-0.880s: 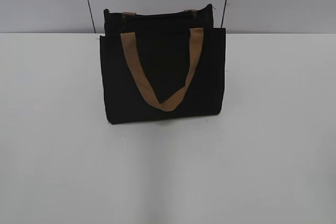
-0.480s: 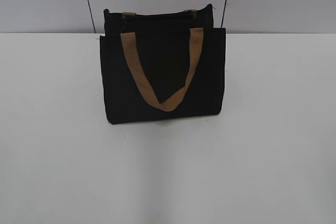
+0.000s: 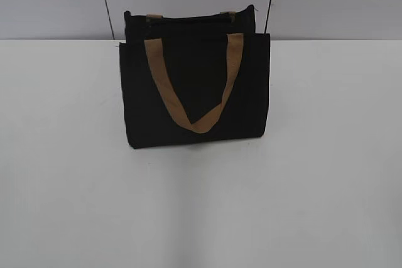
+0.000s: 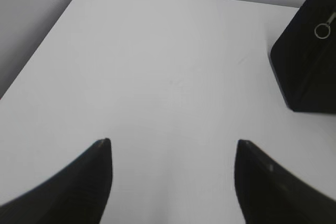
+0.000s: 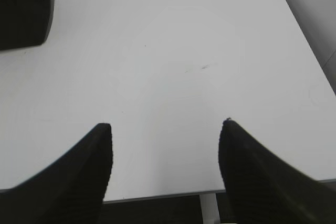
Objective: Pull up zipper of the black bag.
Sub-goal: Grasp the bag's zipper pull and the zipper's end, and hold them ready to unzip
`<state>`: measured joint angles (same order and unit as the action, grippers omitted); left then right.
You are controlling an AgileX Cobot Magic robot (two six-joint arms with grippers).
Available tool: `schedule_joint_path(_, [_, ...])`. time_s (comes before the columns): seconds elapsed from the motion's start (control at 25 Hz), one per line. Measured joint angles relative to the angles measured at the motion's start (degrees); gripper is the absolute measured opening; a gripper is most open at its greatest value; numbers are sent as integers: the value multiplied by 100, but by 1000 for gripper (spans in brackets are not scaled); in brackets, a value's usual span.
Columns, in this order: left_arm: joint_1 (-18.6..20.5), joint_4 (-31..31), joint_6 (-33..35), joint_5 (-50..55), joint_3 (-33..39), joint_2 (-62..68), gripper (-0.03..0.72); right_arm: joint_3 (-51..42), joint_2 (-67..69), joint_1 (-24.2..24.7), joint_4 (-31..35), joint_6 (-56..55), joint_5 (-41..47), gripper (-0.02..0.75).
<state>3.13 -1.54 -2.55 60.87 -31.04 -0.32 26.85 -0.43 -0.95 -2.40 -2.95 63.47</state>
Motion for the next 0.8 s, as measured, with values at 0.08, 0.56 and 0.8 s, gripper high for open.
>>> schedule_joint_path(0.08, [0,-69,0,-229,-116,90,525,0,0,0,0,0,0,484])
schedule_joint_path(0.56, [-42,-1595,1281,-3848,-207,2366,515,0,0,0,0,0,0,484])
schedule_joint_path(0.8, [-46,-1938,1698,-5347,-54,3810,515,0,0,0,0,0,0,484])
